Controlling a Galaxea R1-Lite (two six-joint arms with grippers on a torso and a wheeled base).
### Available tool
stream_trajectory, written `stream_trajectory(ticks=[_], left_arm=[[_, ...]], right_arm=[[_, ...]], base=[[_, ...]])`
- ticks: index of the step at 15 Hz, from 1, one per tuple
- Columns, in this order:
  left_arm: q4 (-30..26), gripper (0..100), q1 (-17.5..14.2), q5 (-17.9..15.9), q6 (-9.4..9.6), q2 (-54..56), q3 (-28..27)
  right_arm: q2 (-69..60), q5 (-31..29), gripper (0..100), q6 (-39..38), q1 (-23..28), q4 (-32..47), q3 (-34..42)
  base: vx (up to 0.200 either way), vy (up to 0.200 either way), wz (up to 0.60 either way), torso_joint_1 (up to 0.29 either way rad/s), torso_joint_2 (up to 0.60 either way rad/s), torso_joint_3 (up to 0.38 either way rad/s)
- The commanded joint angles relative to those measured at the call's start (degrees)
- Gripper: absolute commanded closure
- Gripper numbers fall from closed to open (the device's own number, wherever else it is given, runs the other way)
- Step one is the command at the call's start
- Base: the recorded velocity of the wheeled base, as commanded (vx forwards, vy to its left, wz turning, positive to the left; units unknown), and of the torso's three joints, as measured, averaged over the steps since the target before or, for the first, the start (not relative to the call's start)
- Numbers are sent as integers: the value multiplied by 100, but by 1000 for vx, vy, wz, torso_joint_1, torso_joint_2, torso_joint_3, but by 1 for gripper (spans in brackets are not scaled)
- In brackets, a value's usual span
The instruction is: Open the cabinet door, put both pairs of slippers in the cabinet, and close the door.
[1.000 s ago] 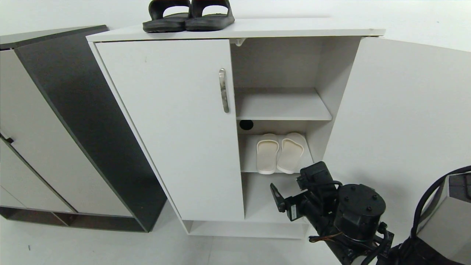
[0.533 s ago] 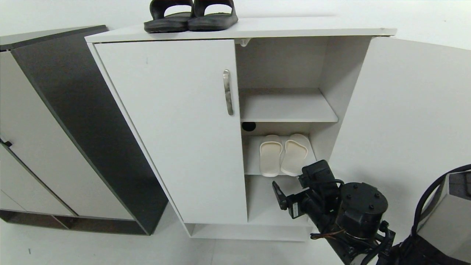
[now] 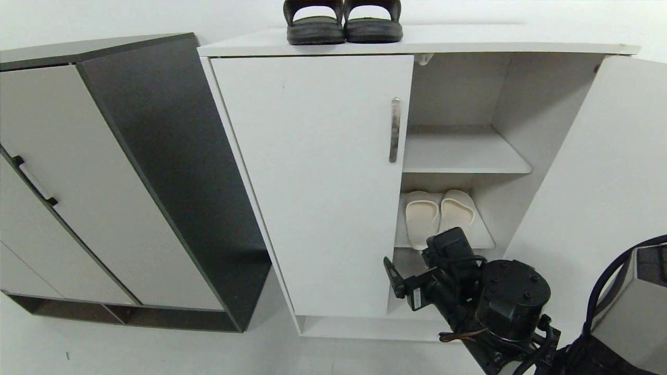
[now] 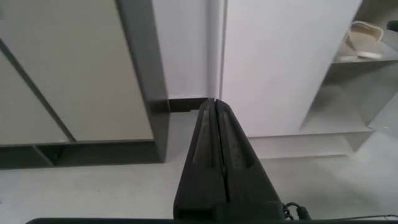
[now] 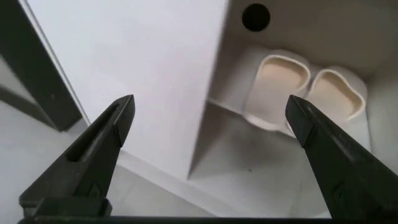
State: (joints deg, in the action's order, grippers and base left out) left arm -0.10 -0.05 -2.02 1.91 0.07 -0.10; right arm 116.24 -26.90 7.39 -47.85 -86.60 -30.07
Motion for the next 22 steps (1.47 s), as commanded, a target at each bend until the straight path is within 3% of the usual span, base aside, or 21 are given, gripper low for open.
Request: stream_trajectory(ticks=[1,4,9,22], left_arm=[[1,100,-4,0,2,-7,1],[1,100,-4,0,2,-7,1],[1,100,-4,0,-7,-7,1],[1,100,-4,0,-7,-7,1]], right_arm=[[22,54,0,0,4,-76,19],[110,405,0,8,83,-331,177],[92,669,0,87,179,-340,230],[101,678,0,105,179,-340,221]], base=[[0,200,0,2,2,7],[0,200,0,2,2,2],[0,0,0,0,0,0],[0,0,0,0,0,0]])
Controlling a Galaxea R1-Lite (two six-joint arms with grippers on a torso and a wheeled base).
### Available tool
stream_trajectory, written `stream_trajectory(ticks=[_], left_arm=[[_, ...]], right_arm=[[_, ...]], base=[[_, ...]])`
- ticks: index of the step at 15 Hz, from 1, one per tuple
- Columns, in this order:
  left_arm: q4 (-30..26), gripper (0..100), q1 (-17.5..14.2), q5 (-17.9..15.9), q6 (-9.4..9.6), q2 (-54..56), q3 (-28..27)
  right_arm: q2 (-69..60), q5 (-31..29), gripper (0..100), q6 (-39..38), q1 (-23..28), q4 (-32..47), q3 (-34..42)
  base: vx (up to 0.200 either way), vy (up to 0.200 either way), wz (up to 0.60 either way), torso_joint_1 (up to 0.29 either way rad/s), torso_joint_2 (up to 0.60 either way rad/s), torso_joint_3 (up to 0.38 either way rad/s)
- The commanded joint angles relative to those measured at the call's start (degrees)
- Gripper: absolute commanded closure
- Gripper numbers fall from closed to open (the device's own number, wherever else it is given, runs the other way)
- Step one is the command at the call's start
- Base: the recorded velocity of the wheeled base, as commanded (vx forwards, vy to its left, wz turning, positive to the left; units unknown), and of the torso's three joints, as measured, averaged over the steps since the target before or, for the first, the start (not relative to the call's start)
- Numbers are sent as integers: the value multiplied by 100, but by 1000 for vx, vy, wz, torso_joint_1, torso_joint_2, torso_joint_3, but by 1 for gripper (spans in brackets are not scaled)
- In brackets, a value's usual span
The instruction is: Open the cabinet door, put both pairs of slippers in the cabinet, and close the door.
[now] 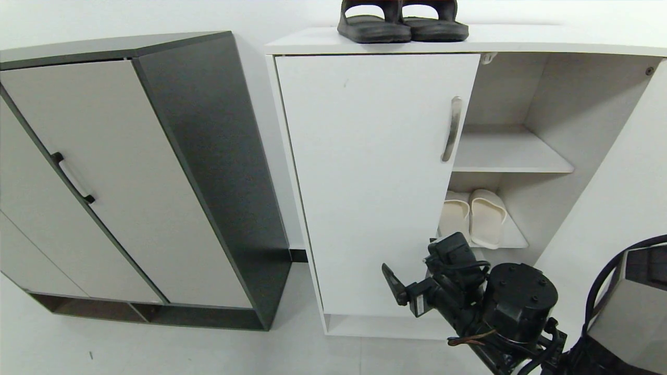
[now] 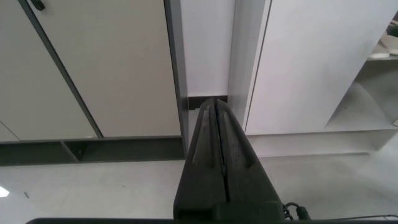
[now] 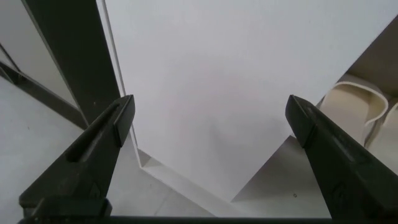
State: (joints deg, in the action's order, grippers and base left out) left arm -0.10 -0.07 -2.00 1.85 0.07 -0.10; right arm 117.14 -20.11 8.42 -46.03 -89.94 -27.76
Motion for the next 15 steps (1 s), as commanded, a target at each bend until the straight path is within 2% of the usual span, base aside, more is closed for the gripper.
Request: stream_trajectory(ticks=[1,5,15], left_arm=[[1,100,-1,-2,-1,-7,1],[1,100,-1,-2,-1,-7,1],[1,100,-1,-2,-1,-7,1]], right_arm=[[11,-1,0,1,-2,-6,-10],[2,-19,0,1,-2,-6,-28],[2,-19,0,1,-2,-6,-19]], base=[[0,0,0,0,0,0],[0,0,0,21,-196,-299],[0,0,0,103,-488,-342]])
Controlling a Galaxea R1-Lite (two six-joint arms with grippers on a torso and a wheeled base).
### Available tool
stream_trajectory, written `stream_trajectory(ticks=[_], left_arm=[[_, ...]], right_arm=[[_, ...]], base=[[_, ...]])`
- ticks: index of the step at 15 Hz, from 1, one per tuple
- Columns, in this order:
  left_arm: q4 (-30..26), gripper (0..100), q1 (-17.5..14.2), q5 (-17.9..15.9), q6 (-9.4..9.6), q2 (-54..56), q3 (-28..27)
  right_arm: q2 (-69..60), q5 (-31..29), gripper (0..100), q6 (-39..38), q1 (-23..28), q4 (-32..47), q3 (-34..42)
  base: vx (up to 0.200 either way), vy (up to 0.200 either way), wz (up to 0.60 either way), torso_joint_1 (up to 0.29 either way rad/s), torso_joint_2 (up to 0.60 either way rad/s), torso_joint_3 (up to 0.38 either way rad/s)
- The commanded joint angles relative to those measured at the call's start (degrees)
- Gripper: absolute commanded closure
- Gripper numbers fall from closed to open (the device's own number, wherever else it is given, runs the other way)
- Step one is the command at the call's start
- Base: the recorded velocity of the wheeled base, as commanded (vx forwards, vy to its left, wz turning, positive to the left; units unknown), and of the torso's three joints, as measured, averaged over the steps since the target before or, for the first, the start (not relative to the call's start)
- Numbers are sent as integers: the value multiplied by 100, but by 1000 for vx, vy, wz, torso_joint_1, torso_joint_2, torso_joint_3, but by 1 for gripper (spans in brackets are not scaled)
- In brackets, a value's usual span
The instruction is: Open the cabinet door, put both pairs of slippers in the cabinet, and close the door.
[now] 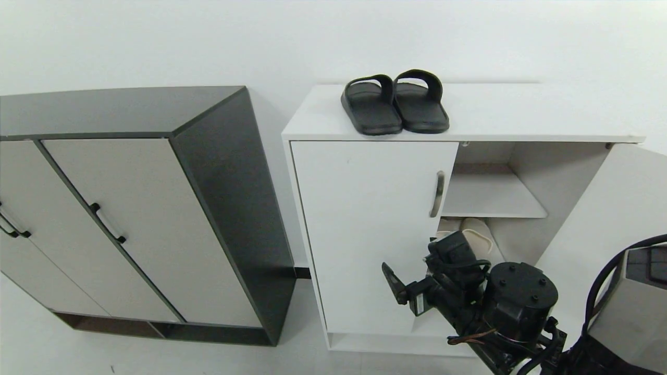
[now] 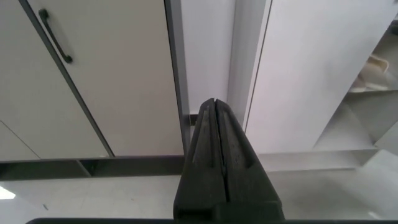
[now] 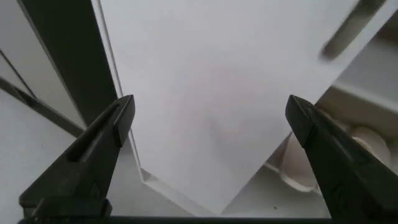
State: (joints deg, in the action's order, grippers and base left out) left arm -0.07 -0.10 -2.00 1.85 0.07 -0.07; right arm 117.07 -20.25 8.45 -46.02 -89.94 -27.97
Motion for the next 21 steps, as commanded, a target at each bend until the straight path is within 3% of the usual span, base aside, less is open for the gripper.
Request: stream_trajectory(ticks=[1,18,20,21], left_arm=[[-1,100,1,-2,-1,-7,-1],[-1,100,1,-2,-1,-7,-1],[-1,100,1,-2,-1,-7,-1],[-1,100,1,-2,8,-7,-1]], right_arm=[[9,3,0,-1,-4,-6,10],[71,21,0,166,5,-6,-78],[88,-216,0,359,49,-6,-297],[27,-779,0,324,32,346,-719]], base=[[0,0,0,154,-466,-320],[0,0,0,192,-483,-292],[0,0,0,23,-47,-33],[0,0,0,0,0,0]])
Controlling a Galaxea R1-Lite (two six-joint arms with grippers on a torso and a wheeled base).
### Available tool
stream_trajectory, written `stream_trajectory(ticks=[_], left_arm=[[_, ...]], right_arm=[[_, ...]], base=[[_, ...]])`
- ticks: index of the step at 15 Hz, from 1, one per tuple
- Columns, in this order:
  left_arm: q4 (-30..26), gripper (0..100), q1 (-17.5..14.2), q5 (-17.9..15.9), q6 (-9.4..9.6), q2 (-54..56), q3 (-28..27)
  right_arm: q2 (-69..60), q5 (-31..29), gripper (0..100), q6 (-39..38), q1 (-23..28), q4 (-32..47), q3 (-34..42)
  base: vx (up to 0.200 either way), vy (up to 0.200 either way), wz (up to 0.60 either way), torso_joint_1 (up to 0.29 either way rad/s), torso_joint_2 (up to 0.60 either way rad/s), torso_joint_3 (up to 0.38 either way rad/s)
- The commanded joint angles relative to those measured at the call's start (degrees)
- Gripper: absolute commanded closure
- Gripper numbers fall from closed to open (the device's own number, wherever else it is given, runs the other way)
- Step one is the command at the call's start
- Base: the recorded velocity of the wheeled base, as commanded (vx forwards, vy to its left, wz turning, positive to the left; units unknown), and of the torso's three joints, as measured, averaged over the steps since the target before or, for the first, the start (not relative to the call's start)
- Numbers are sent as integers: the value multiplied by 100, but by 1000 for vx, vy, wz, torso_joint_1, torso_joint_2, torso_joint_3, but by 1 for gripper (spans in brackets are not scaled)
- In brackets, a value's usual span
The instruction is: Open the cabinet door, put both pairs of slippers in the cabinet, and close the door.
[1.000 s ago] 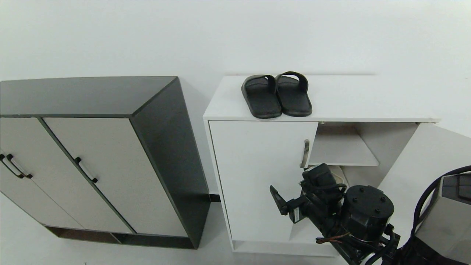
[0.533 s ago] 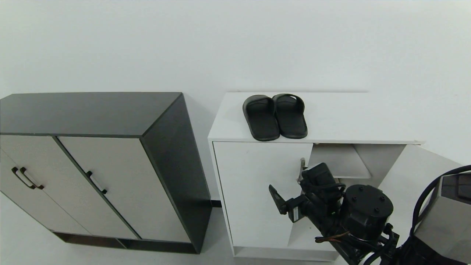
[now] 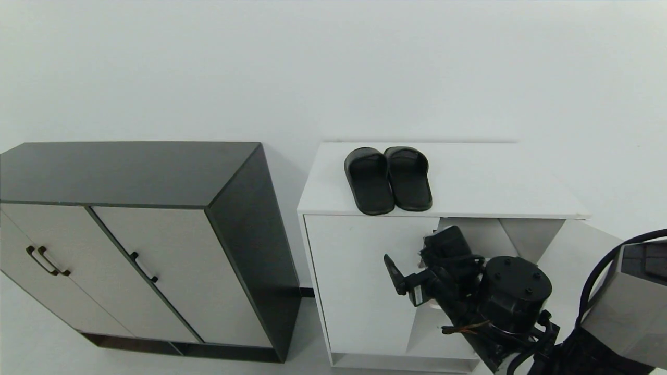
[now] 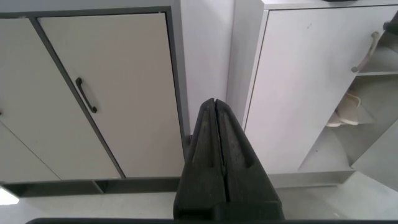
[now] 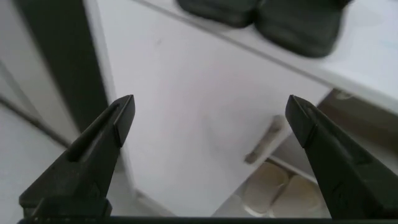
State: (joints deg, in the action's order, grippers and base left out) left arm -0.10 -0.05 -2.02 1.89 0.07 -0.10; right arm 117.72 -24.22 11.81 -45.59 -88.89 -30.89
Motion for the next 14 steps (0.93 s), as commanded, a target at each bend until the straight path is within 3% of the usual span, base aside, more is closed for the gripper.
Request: stream_trajectory(ticks=[1,3,6,7,9,14], left_arm=[[1,100,-4,0,22,-7,1],[1,100,-4,0,22,-7,1],[1,100,-4,0,13,-7,1],[1,100,-4,0,13,-7,1],[1,100,-4,0,13,-7,1],[1,100,-4,0,13,-7,1]], right_arm=[[-232,-698,0,-171,-29,742,-752],[-751,-768,0,-496,-99,1955,-1226],[-1384,-1410,0,-1586,-327,5031,-2668],[-1375,-1524,0,-1920,-354,5602,-3081],[-1138,-1559,0,-2289,-389,5857,-3503],[-1023,-1445,0,-2280,-389,5708,-3353]], base=[[0,0,0,0,0,0],[0,0,0,0,0,0],[0,0,0,0,0,0],[0,0,0,0,0,0],[0,0,0,0,0,0],[0,0,0,0,0,0]])
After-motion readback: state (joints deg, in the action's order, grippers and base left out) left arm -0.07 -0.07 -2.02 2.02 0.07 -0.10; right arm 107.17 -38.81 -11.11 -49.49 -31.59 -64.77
